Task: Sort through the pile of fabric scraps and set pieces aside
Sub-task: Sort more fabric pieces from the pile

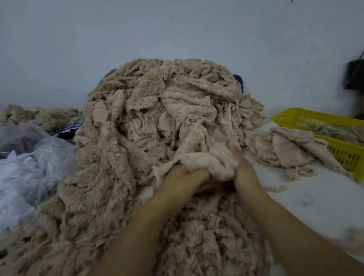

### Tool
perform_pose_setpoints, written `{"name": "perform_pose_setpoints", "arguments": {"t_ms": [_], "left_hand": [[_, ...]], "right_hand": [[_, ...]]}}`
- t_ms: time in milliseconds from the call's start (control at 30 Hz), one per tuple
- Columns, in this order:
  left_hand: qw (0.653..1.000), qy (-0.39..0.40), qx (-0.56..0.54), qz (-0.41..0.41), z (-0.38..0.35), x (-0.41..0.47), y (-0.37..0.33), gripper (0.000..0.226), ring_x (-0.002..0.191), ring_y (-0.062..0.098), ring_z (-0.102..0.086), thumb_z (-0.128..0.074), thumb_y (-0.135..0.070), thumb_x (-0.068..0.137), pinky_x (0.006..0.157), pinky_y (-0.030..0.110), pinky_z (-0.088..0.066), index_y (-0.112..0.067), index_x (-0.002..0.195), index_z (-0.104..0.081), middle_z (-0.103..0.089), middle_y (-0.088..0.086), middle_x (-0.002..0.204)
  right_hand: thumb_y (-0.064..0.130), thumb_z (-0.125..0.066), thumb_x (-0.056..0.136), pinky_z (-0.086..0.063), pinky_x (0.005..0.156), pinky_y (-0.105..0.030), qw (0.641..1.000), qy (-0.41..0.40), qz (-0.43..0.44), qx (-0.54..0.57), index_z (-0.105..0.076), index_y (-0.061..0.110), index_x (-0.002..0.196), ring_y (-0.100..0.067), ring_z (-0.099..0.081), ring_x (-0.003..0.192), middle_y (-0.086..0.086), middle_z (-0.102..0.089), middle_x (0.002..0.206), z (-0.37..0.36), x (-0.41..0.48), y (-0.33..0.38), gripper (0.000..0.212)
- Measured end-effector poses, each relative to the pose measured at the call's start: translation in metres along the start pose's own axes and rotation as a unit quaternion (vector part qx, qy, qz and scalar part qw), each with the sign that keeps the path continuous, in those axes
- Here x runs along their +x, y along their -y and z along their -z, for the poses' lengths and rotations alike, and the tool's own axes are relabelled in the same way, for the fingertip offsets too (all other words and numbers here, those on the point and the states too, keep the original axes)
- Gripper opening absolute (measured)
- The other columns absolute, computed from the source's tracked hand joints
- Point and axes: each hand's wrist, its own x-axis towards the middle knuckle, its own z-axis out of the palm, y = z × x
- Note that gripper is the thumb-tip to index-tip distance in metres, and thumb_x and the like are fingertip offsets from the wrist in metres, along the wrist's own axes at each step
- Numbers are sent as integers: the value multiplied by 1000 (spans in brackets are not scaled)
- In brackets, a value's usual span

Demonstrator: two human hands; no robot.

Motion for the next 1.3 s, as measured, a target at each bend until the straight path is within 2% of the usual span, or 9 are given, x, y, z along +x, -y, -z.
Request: {"name": "perform_pose_setpoints", "arguments": {"t_ms": [133, 300, 500, 600, 767, 900, 1000, 1133, 1300], "left_hand": [[981, 26, 168, 89, 0, -6, 8, 10, 86, -7, -60, -66, -32, 93, 74, 10, -46, -40, 98, -68, -65, -28, 93], [985, -6, 119, 128, 3, -7, 12, 53, 139, 2, -23, -44, -20, 106, 82, -14, -8, -16, 155, -26, -26, -4, 159], [993, 44, 75, 75, 6, -7, 12, 40, 135, 16, -41, -46, -6, 104, 105, 15, -31, -4, 144, -44, -41, -6, 140], [992, 13, -73, 104, -1, -2, -4, 21, 103, 24, -67, -54, -17, 99, 86, 33, -57, -16, 108, -73, -73, 9, 110], [980, 138, -119, 79, 9, -9, -15, 39, 75, 12, -72, -59, -54, 86, 76, 23, -57, -24, 98, -81, -75, 4, 78], [970, 125, -190, 81, 15, -9, -17, 31, 36, 2, -49, -89, -42, 63, 43, 10, -36, -15, 68, -74, -60, -5, 51], [920, -7, -386, 60, 36, -6, -22, 32, 53, 10, -55, -94, -32, 50, 58, 19, -40, -20, 64, -67, -59, -5, 63], [830, -177, -529, 18, 62, 2, -11, 27, 47, 5, -45, -70, -34, 84, 56, 20, -53, -22, 63, -59, -48, -8, 52], [944, -212, -241, 80, 47, 19, 5, 32, 87, 19, -73, -59, -48, 95, 84, 36, -57, -20, 99, -73, -75, 3, 89]], "right_hand": [[49, -62, 84, -58, 68, -30, 976, 160, -93, 119, -69, 18, 99, -18, -74, 86, -6, -77, 96, 8, -10, -1, 36], [25, -53, 101, -59, 60, -32, 991, 92, -58, 77, -62, 16, 102, -20, -70, 92, -9, -71, 105, 18, -3, -4, 13], [21, -48, 104, -56, 61, -32, 983, 3, -64, 172, -59, 16, 101, -18, -71, 78, -6, -73, 93, 16, 1, -1, 12], [18, -49, 103, -56, 55, -30, 967, 24, -66, 243, -58, 21, 94, -16, -71, 68, -2, -75, 78, 15, 1, -2, 13], [21, -45, 105, -54, 90, -48, 967, 22, -65, 247, -57, 20, 101, -28, -66, 103, -10, -68, 111, 13, 7, -4, 14], [20, -46, 105, -60, 71, -37, 958, -9, -74, 276, -57, 19, 99, -20, -69, 90, -6, -69, 105, 18, 15, -5, 14], [15, -43, 106, -58, 65, -37, 945, -25, -67, 318, -54, 15, 126, -19, -69, 86, -10, -66, 113, 29, 20, -1, 23], [15, -43, 105, -59, 66, -40, 947, -3, -94, 308, -47, 16, 142, -26, -69, 92, -14, -63, 122, 34, 17, 3, 38], [22, -54, 98, -58, 65, -38, 982, 52, -65, 169, -63, 16, 109, -24, -72, 84, -12, -72, 99, 15, 1, 2, 16]]}}
